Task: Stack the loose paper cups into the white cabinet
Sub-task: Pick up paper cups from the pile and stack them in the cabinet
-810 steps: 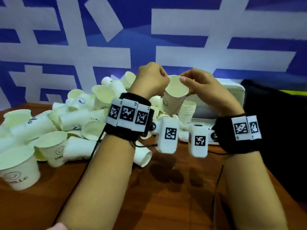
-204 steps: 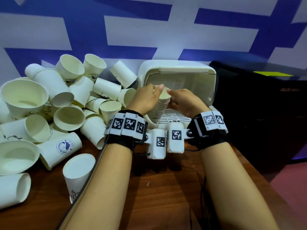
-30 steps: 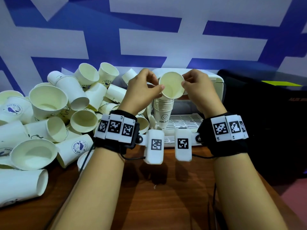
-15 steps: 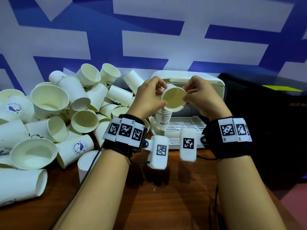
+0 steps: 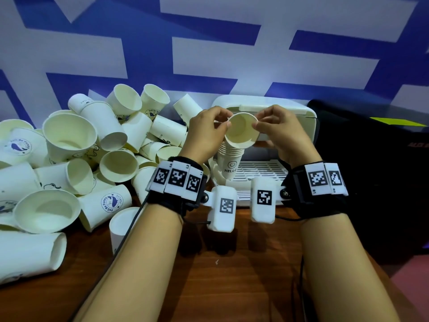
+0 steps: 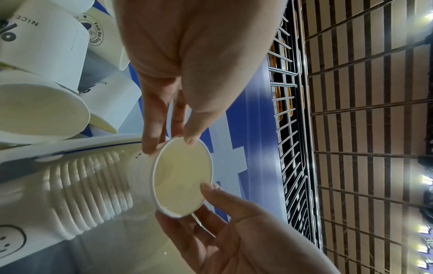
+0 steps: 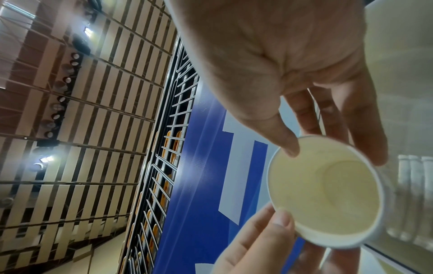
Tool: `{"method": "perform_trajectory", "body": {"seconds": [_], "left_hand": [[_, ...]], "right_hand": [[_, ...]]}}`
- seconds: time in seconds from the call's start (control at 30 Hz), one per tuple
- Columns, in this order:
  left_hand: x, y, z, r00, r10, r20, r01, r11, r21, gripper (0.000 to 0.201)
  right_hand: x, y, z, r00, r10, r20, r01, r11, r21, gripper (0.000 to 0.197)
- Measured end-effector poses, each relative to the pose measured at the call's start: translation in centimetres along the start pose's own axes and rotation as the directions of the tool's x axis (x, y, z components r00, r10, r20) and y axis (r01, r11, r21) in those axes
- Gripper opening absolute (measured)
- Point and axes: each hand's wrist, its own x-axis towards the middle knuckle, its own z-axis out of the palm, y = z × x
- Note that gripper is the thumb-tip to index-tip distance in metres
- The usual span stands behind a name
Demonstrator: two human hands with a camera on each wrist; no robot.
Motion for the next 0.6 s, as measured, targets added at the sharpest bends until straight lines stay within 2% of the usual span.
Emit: {"method": "perform_trajectory", "body": {"seconds": [0.23,0.47,0.6], "left_hand": [[-0.1,0.5,-0.1,0.998,-0.024,-0.064,0.019,0.997,-0.073,0.015],[-0.2,-0.3,0.4,0.995,-0.075,-0.069,0.075,0.997,-0.011,0.018],[-0.6,-0.6,0.8,0.992,-0.124,-0.013,0.125,0.992,0.025,0.021]], "right_hand": [[-0.1,-0.2,0.0,1.000,0.027,0.003,-0.027,0.997,0.077,0.013],[0.0,0.2,0.1,0.986,0.161,0.030,-0.163,0.984,0.069,0.016],[0.2,1.3,0.4,0.972,0.226,0.064,-0.230,0.971,0.066,0.016]]}}
